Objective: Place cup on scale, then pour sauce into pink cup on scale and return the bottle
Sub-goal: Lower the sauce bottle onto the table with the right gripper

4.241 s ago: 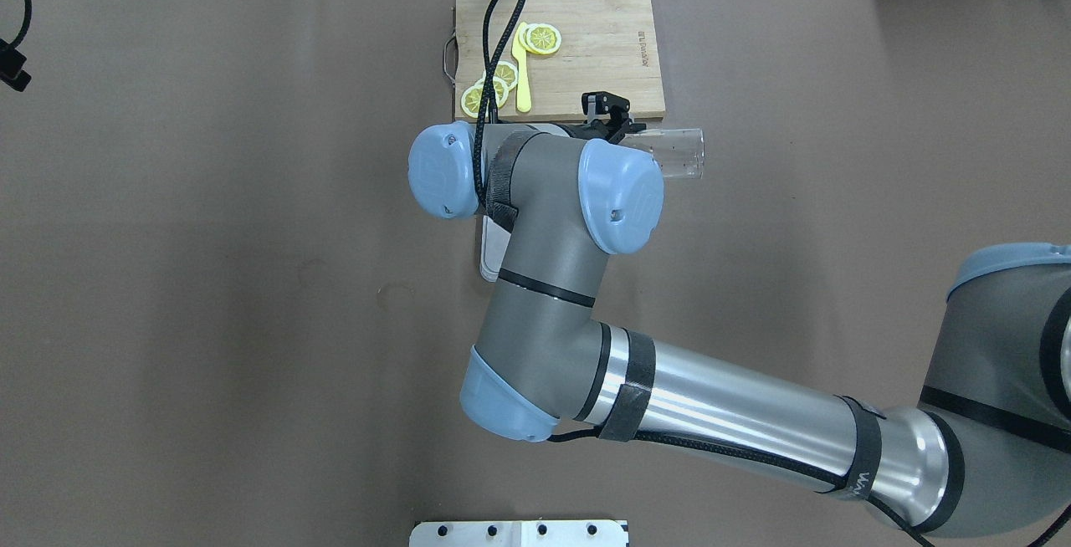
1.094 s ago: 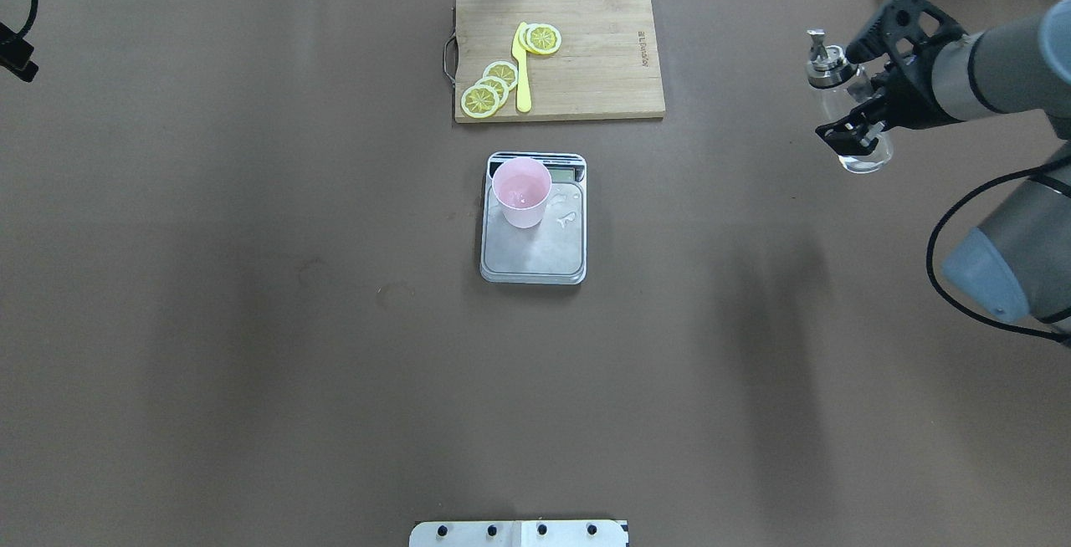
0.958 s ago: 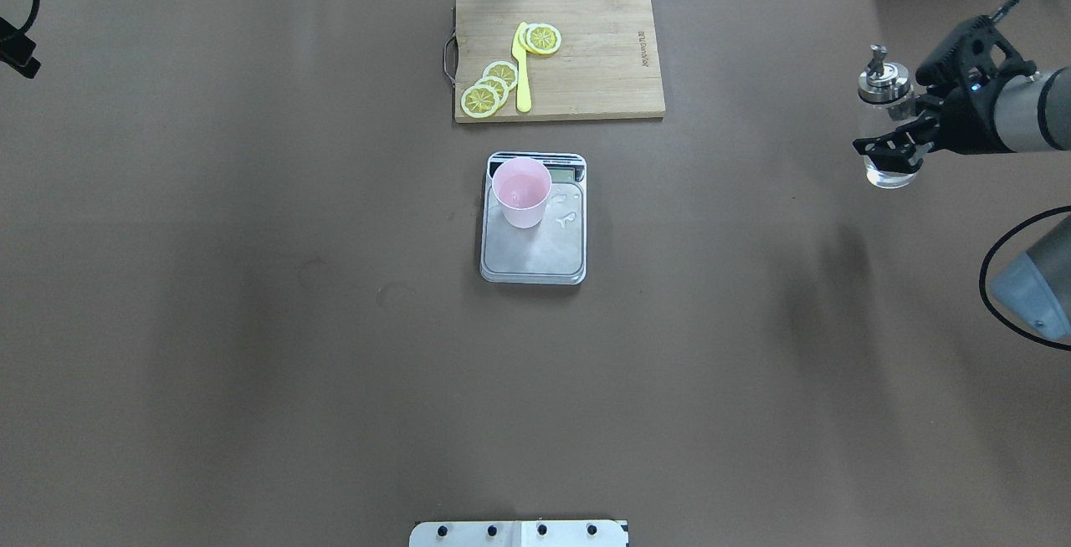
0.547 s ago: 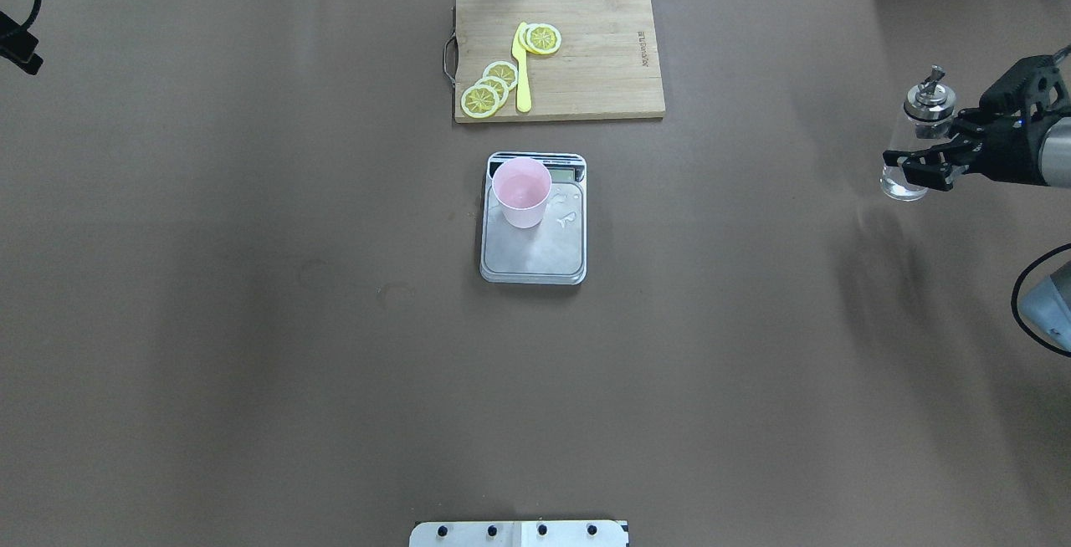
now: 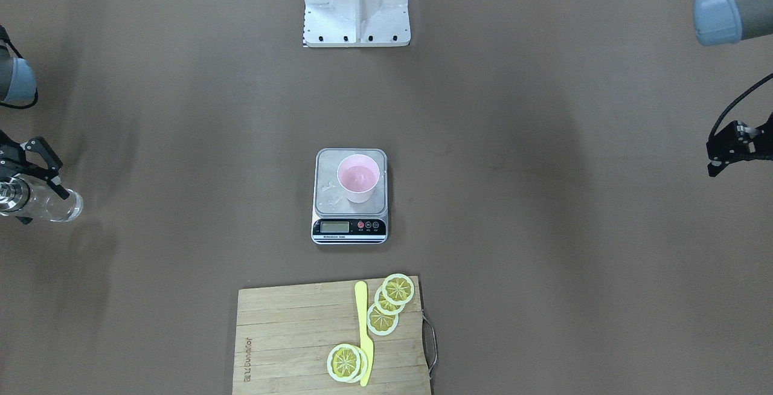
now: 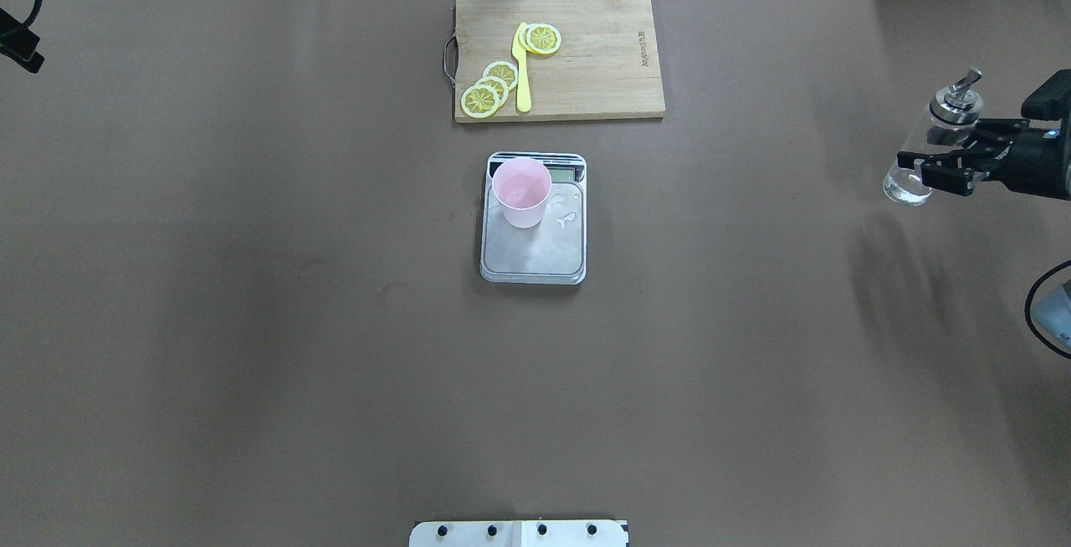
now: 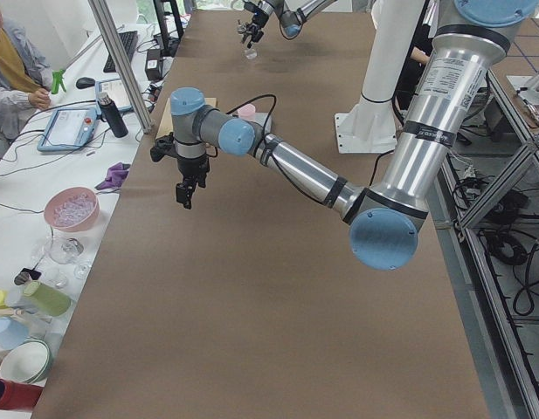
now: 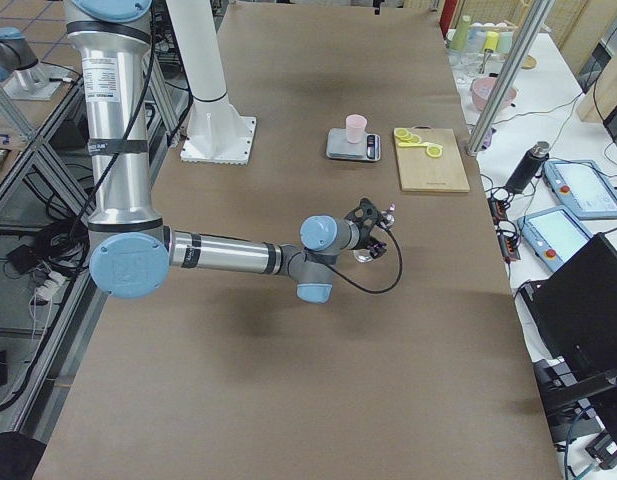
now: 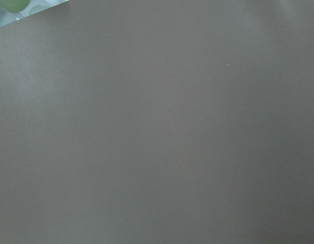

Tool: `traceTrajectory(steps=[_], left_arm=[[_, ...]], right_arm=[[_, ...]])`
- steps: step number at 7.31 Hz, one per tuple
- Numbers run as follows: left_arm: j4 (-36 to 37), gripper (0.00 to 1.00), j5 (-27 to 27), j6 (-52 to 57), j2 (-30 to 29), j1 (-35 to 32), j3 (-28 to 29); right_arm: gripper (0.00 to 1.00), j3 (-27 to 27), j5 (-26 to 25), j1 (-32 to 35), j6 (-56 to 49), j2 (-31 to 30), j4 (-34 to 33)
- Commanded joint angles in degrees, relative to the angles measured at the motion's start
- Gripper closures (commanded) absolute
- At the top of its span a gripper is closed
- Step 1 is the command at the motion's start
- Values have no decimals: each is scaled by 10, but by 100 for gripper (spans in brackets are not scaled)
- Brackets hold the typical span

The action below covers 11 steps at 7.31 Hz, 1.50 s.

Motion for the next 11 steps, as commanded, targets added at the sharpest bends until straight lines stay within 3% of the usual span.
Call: traceTrajectory(steps=[1,4,11], left_arm=[[1,2,0,-1,-2,0,-1],[3,2,0,-1,-2,-1,-2],[3,2,0,-1,-2,0,-2]], right_arm=[[100,-44,-3,0,-3,0,76],[100,-94,-13,-1,-14,0,166],[100,-115,-10,-12,-13,-1,174]])
